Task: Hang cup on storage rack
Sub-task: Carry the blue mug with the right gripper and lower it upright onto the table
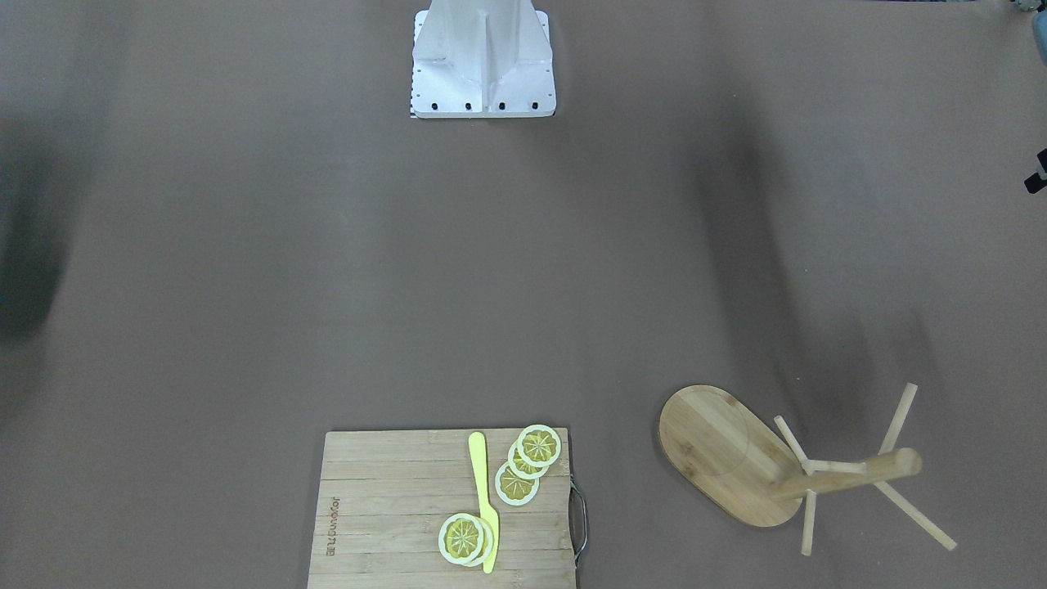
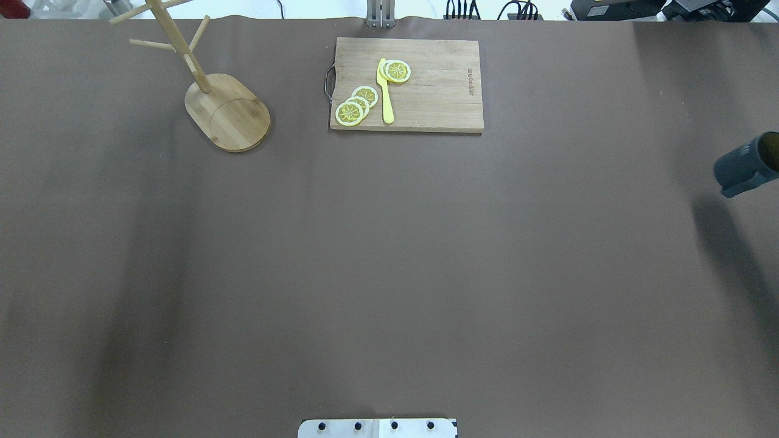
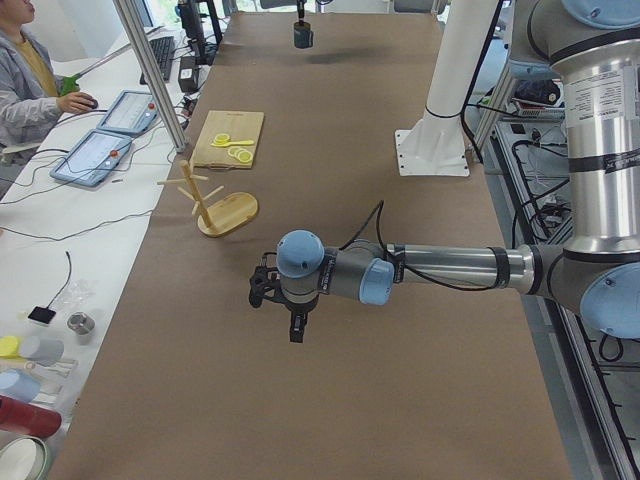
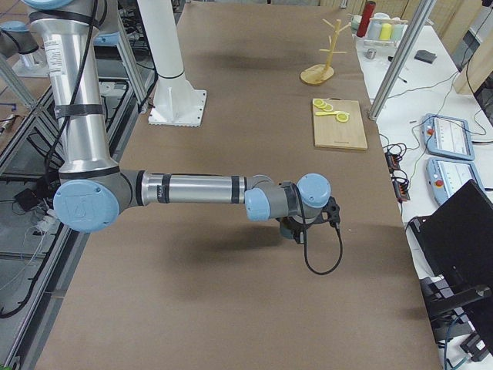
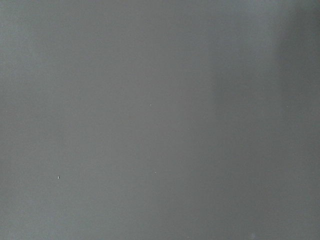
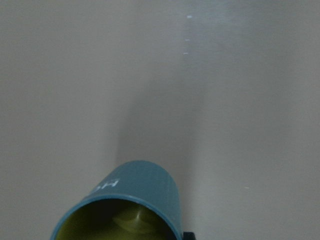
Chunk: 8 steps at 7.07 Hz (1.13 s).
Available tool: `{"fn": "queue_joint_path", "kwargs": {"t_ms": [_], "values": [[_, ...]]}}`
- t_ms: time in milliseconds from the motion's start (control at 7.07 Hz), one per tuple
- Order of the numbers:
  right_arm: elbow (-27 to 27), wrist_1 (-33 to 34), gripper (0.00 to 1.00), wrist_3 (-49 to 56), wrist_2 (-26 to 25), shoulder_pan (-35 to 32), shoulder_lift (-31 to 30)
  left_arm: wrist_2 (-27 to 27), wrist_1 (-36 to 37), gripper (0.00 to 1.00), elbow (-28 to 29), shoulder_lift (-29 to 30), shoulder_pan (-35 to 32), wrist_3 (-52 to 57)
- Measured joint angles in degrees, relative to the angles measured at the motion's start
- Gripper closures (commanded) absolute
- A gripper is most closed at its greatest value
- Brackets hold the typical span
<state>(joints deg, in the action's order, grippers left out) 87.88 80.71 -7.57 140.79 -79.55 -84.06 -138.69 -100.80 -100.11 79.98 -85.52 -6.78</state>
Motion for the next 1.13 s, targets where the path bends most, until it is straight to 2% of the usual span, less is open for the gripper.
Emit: {"fn": "queue_joint_path", "kwargs": {"t_ms": [424, 707, 1132], "values": [[13.8, 0.2, 1.00, -24.1, -2.5, 14.8, 1.6, 0.1, 0.0, 0.02, 0.1, 0.4, 0.0, 0.0], [16.6, 0.1, 1.00, -42.6, -5.5, 25.1, 9.3, 0.1, -0.1, 0.02, 0.2, 0.7, 0.1, 0.2], [16.6, -0.1, 1.00, -57.3, -13.5, 36.5, 18.6, 0.1, -0.9, 0.02, 0.5, 0.8, 0.1, 0.3]]}}
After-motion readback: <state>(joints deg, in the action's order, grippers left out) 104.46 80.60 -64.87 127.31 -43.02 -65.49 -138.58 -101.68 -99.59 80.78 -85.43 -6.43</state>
